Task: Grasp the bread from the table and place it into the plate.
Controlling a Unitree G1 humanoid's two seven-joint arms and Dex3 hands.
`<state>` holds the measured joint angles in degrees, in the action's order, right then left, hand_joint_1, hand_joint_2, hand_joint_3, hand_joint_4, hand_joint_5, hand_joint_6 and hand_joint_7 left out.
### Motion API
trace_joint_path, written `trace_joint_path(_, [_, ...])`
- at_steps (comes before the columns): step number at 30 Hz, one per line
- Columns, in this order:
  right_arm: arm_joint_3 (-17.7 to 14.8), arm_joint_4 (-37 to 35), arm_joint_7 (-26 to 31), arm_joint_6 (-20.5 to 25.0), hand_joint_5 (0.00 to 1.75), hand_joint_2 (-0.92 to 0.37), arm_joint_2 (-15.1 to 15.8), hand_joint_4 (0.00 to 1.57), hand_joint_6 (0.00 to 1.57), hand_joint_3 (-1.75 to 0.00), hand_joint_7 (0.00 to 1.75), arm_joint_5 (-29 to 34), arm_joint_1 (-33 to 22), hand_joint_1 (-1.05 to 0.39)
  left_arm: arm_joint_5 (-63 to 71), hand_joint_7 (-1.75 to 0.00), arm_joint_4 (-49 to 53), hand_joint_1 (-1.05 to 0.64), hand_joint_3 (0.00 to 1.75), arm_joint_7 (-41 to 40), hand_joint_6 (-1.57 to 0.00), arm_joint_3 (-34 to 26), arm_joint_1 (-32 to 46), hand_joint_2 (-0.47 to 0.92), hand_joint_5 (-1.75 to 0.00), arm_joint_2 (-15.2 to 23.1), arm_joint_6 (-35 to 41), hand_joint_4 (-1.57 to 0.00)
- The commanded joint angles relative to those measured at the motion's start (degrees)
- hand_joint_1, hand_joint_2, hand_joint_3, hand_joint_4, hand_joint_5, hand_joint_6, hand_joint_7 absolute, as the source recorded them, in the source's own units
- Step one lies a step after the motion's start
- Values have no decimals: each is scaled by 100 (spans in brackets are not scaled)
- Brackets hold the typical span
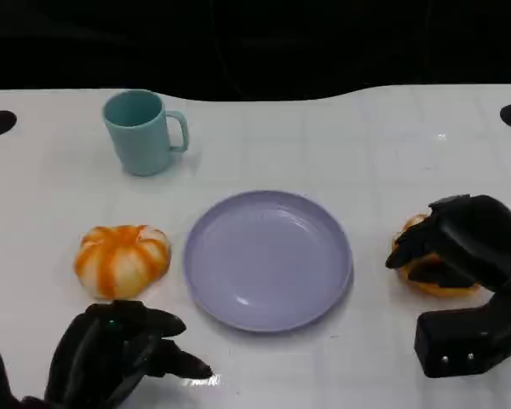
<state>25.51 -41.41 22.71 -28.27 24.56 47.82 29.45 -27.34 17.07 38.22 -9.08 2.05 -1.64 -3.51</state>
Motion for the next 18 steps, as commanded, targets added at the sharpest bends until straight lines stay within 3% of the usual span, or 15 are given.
trace_joint_path(1, [-2,-85,360,-142,174,-35,63,94,90,-104,146,8,121,2,-9,0,-70,-99,0,-47,-154,-30,46,81,-20,61,-21,-157])
trace_joint_path(3, [-24,-128,472,-232,175,-29,49,95,84,-116,157,-44,132,1,-11,0,-86,-99,0,-53,-154,-25,47,81,-20,58,-10,-157])
trace_joint_path(6, [-50,-155,654,-354,175,-27,38,97,81,-124,161,-82,143,1,-2,0,-82,-99,0,-46,-154,-21,45,81,-20,58,-30,-157])
trace_joint_path(13, [-199,82,833,-587,175,-16,-40,102,92,-138,149,-297,108,5,-2,0,-13,-98,0,-13,-154,-26,21,82,-19,56,-70,-157])
trace_joint_path(18, [-333,379,756,-700,175,-13,-164,105,94,-146,149,-536,43,8,16,0,1,-98,0,-56,-154,-21,10,82,-20,50,-59,-157])
